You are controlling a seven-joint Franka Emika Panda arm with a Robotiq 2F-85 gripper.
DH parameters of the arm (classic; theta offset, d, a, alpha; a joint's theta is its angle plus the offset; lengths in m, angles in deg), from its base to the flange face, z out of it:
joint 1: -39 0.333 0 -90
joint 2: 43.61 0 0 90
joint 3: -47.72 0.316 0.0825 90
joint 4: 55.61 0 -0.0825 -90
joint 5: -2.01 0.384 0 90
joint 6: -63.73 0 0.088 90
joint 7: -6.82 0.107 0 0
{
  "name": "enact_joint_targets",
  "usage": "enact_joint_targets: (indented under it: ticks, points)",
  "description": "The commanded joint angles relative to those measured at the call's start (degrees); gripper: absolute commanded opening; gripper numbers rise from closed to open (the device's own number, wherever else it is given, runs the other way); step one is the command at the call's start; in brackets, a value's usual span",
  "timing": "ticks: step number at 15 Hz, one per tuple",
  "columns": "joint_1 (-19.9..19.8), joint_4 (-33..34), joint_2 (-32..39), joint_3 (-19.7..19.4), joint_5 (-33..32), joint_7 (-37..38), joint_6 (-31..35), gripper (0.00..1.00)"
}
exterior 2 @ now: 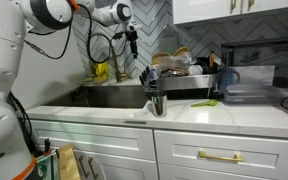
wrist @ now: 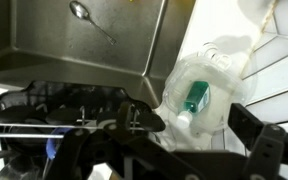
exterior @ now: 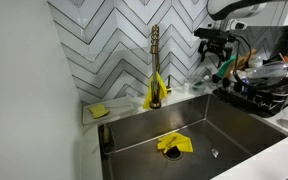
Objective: Remove lunchbox from the drying rack, put it on the counter, put the bottle with green contents in the lunchbox and then move the lunchbox to the top right side of sink
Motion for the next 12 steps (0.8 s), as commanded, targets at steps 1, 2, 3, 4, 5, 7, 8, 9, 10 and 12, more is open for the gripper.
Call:
enact_joint_targets:
  ticks: [1,2,3,4,5,7,8,9,10,12]
  points:
    - [-0.26,-6.97,-6.22,0.24,-3.42,-9.37,-0.95,1.0]
    - [-0.25,-8.34,-7.52,0.31,-4.18,-12.02,-0.84,1.0]
    - [-0.15,-9.56,-8.7,0.27,-5.17,-14.47,-0.72,1.0]
    - [0.01,-11.13,-10.11,0.22,-6.42,-16.72,0.08,1.0]
    - [0.05,-12.63,-11.39,0.28,-7.5,-19.12,0.94,1.0]
    - [-0.12,-16.26,-14.4,0.86,-7.71,-24.12,3.84,1.0]
    - [-0.53,-18.11,-15.96,1.48,-5.61,-27.62,5.09,1.0]
    - [-0.43,-19.44,-17.35,1.75,-5.04,-29.8,5.96,1.0]
    - [-0.45,-20.75,-18.7,2.0,-4.25,-31.71,6.72,1.0]
    - [-0.34,-23.63,-21.62,2.53,-3.32,-34.72,8.12,1.0]
